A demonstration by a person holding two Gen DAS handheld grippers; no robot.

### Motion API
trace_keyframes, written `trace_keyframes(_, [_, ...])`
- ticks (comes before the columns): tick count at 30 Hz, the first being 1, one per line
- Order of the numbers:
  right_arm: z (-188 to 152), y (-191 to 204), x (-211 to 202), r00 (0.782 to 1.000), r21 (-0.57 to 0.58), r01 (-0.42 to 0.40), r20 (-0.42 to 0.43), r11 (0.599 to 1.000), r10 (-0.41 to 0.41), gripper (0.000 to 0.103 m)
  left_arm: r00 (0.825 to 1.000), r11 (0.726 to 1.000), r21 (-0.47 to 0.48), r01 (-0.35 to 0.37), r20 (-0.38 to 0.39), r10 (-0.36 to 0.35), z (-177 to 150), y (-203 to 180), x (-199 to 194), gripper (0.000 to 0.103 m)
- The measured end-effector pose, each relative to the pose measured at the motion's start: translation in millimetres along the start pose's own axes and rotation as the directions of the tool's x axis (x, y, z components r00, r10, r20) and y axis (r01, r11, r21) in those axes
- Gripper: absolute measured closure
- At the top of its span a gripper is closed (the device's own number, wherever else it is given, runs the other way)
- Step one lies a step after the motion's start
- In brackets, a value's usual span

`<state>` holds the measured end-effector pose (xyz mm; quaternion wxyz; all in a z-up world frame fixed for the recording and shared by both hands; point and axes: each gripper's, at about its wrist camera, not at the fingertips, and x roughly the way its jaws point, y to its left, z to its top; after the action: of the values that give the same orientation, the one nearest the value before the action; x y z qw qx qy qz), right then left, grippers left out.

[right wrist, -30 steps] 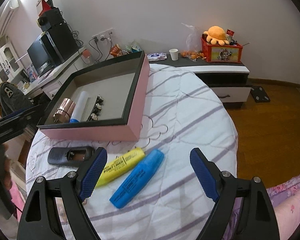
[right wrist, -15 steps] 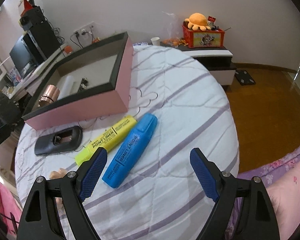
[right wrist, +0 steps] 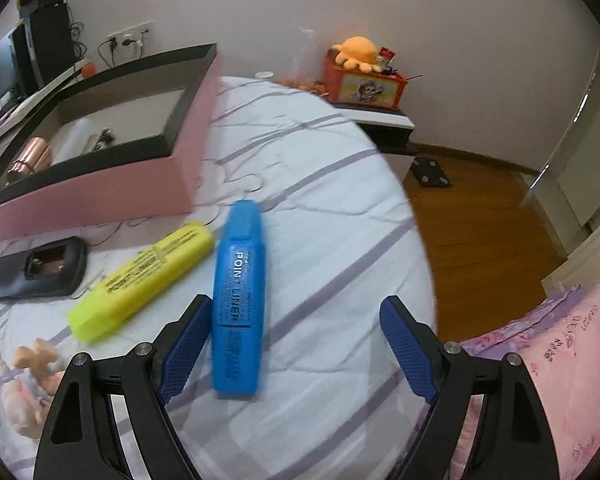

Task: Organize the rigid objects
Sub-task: 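Grasp the blue POINT LINER highlighter with the right gripper, then carry the blue highlighter into the pink box between tube and clip, release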

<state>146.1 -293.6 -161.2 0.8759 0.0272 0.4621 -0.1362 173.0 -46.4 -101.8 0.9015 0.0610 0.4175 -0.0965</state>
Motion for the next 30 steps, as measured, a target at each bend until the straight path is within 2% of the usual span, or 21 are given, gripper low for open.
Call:
trace_keyframes(2, [3.3,-2.3,3.1,0.999,0.000,-0.039,-0.008,0.999,0.039,0.017,1.000,1.000,-0.003,0.010,-0.008,-0.010,-0.7,0.1,2.9,0.000])
trace_keyframes(4, [7.1,4.3,5.9,0.999,-0.040,-0.042,-0.003,0.998,0.042,0.018,1.000,1.000,-0.001,0.009,-0.017,-0.009,-1.7,-0.5,5.5,0.001])
trace_keyframes(5, [9.7,9.7,9.3,0.999,-0.072,-0.043,0.001,0.997,0.043,0.027,1.000,1.000,0.001,0.009,-0.019,-0.009,-2.8,-0.2,6.1,0.001])
trace_keyframes(6, [11.4,13.1,12.9,0.999,-0.086,-0.047,-0.006,0.995,0.047,0.031,1.000,1.000,0.003,0.011,-0.021,-0.011,-3.2,-0.2,6.4,0.000])
trace_keyframes(13, [13.7,20.2,13.2,0.990,-0.128,-0.141,-0.007,0.982,0.141,0.076,1.000,1.000,-0.007,0.014,-0.019,-0.014,-4.3,6.7,7.1,0.000])
trace_keyframes(19, [13.6,10.3,2.5,0.966,-0.077,-0.259,-0.024,0.963,0.258,0.076,1.000,1.000,0.000,0.022,-0.017,-0.022,-4.8,7.7,8.3,0.000])
trace_keyframes(30, [40.4,19.6,-46.6,0.914,-0.091,-0.393,0.066,0.915,0.399,0.076,0.999,1.000,-0.007,0.030,-0.019,-0.031,-4.9,15.1,13.1,0.000])
